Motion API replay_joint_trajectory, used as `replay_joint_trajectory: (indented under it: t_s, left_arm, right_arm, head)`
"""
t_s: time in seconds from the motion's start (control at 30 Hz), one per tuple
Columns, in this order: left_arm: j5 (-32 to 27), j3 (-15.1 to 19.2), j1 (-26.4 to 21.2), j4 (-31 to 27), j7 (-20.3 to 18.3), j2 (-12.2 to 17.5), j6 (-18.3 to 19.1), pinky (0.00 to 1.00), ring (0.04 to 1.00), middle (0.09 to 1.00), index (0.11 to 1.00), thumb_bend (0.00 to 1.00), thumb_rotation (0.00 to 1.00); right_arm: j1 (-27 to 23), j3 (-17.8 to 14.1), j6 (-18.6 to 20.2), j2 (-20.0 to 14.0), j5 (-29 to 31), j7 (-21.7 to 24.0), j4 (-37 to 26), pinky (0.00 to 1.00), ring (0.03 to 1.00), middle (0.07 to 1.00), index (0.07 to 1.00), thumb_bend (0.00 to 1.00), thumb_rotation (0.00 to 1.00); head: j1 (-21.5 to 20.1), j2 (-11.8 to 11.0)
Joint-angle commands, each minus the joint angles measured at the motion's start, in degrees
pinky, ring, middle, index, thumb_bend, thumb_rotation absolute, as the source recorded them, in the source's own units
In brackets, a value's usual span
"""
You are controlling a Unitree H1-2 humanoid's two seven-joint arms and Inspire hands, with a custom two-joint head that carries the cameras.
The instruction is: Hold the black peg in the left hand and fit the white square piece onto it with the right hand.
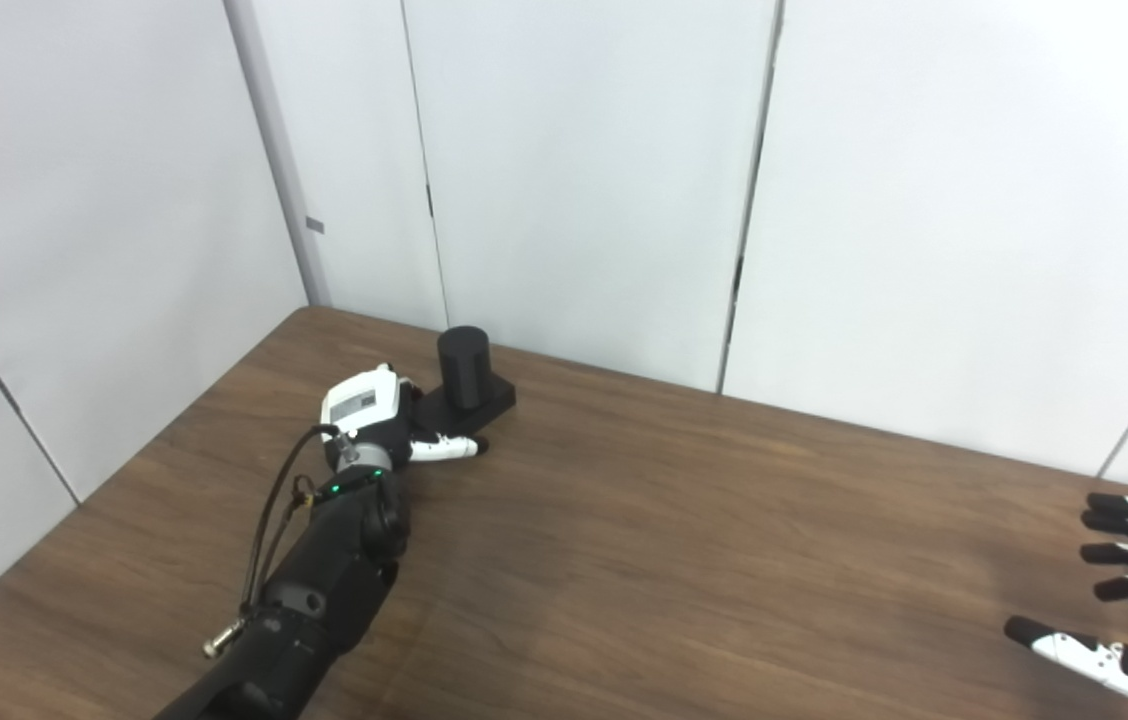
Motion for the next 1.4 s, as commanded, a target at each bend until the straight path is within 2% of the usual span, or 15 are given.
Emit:
replay_joint_trajectory:
  t_s: [0.0, 0.33, 0.47, 0.5, 0.6, 0.67, 0.7, 0.77, 0.9, 1.07, 1.27, 1.37]
  left_arm:
    - [-0.48, -0.13, -3.35, -0.08, 1.29, 1.75, 0.07, 1.00, 1.000, 1.000, 0.782, 1.00, 0.62]
    - [-1.43, -1.11, -3.57, 2.23, 1.60, 1.91, 0.14, 1.00, 1.000, 1.000, 0.782, 1.00, 0.56]
    - [-3.61, -1.07, -3.46, 2.85, 3.16, 2.00, -1.52, 1.00, 1.000, 1.000, 0.758, 0.98, 0.46]
    - [-4.30, -1.05, -3.27, 2.78, 3.49, 2.14, -2.42, 1.00, 1.000, 0.981, 0.736, 0.94, 0.39]
    - [-5.60, -1.80, -2.89, 3.16, 3.86, 2.84, -4.59, 1.00, 1.000, 0.929, 0.672, 0.85, 0.28]
    - [-6.31, -2.25, -2.74, 3.67, 4.16, 3.21, -6.02, 1.00, 0.992, 0.893, 0.599, 0.80, 0.20]
    - [-6.66, -2.41, -2.70, 4.11, 4.41, 3.35, -6.88, 1.00, 0.983, 0.874, 0.545, 0.66, 0.14]
    - [-6.70, -3.33, -2.71, 4.79, 4.26, 3.60, -7.98, 0.99, 0.962, 0.842, 0.500, 0.55, 0.08]
    - [-6.46, -5.21, -2.94, 5.77, 3.77, 4.06, -8.84, 0.89, 0.918, 0.801, 0.484, 0.52, 0.06]
    - [-7.49, -6.62, -2.11, 5.19, 3.31, 4.62, -12.12, 0.78, 0.874, 0.796, 0.485, 0.52, 0.06]
    - [-9.21, -7.90, -1.19, 4.19, 2.35, 4.78, -15.11, 0.77, 0.853, 0.791, 0.485, 0.52, 0.05]
    - [-10.34, -8.47, -0.27, 2.12, 0.74, 4.89, -16.65, 0.82, 0.861, 0.794, 0.485, 0.52, 0.06]
  right_arm:
    - [-1.59, -0.56, -0.53, -0.69, -0.26, -0.27, -2.46, 0.50, 0.641, 0.718, 0.726, 0.58, 0.00]
    - [-1.31, -0.62, 0.28, -0.66, -0.28, -0.19, -3.61, 0.49, 0.630, 0.714, 0.720, 0.59, 0.00]
    - [-1.16, -0.59, 0.78, -0.70, -0.48, 0.01, -4.07, 0.48, 0.621, 0.712, 0.719, 0.59, 0.00]
    - [-1.10, -0.58, 1.14, -0.65, -0.54, 0.11, -4.31, 0.48, 0.626, 0.715, 0.720, 0.58, 0.00]
    - [-0.92, -0.59, 1.65, -0.49, -0.31, 0.30, -4.85, 0.49, 0.630, 0.720, 0.724, 0.58, 0.00]
    - [-0.86, -0.57, 1.94, -0.40, -0.44, 0.29, -5.17, 0.49, 0.626, 0.716, 0.721, 0.58, 0.00]
    - [-0.85, -0.55, 2.06, -0.39, -0.55, 0.28, -5.27, 0.49, 0.623, 0.715, 0.720, 0.58, 0.00]
    - [-0.85, -0.57, 2.49, -0.35, -0.59, 0.32, -5.43, 0.48, 0.621, 0.715, 0.720, 0.58, 0.00]
    - [-0.97, -0.42, 2.75, -0.33, -0.79, 0.24, -5.60, 0.48, 0.614, 0.712, 0.716, 0.57, 0.00]
    - [-1.06, -0.52, 3.11, -0.19, -0.55, 0.31, -5.76, 0.48, 0.614, 0.715, 0.713, 0.56, 0.00]
    - [-1.25, -0.53, 2.76, -0.16, -0.55, 0.12, -5.56, 0.47, 0.614, 0.714, 0.708, 0.55, 0.00]
    - [-1.27, -0.50, 3.08, -0.16, -0.66, 0.21, -5.63, 0.48, 0.616, 0.717, 0.708, 0.55, 0.00]
  head:
    - [0.03, 0.20]
    - [-0.01, 0.77]
    - [-0.16, 0.98]
    - [-0.21, 1.08]
    - [-0.32, 1.28]
    - [-0.31, 1.44]
    - [-0.28, 1.54]
    - [-0.30, 1.59]
    - [-0.46, 1.74]
    - [-0.57, 1.76]
    - [-0.75, 1.90]
    - [-0.85, 1.93]
